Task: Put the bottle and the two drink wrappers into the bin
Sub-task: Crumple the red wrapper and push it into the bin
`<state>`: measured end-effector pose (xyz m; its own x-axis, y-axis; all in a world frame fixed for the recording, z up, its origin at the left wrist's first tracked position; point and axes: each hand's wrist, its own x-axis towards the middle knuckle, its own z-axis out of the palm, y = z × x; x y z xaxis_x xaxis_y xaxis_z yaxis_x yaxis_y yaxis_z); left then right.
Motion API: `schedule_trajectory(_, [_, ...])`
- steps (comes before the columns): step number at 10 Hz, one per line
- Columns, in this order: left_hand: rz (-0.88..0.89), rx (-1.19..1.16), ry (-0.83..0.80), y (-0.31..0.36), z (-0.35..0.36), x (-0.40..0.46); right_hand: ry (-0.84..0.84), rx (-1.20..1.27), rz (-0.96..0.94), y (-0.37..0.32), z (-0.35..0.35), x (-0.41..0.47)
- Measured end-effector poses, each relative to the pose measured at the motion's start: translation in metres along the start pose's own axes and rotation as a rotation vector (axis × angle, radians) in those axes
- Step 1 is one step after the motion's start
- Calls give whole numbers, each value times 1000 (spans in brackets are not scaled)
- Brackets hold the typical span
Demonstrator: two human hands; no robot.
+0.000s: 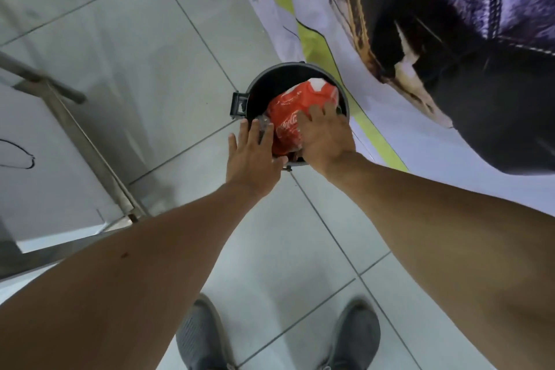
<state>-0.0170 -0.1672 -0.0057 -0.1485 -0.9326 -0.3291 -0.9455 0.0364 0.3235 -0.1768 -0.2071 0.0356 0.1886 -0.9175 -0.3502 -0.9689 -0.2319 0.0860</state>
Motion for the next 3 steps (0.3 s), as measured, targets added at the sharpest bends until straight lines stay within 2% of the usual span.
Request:
schedule_trajectory(1, [34, 14, 9, -10, 5, -2, -154, 56, 11, -12, 16, 3])
schedule_trajectory(2, [64, -2, -13, -13, -6, -6, -167, 146, 15, -10, 15, -4])
schedule_trajectory(3, [82, 4, 14, -13, -21, -11, -22, 172, -7, -1, 5, -18])
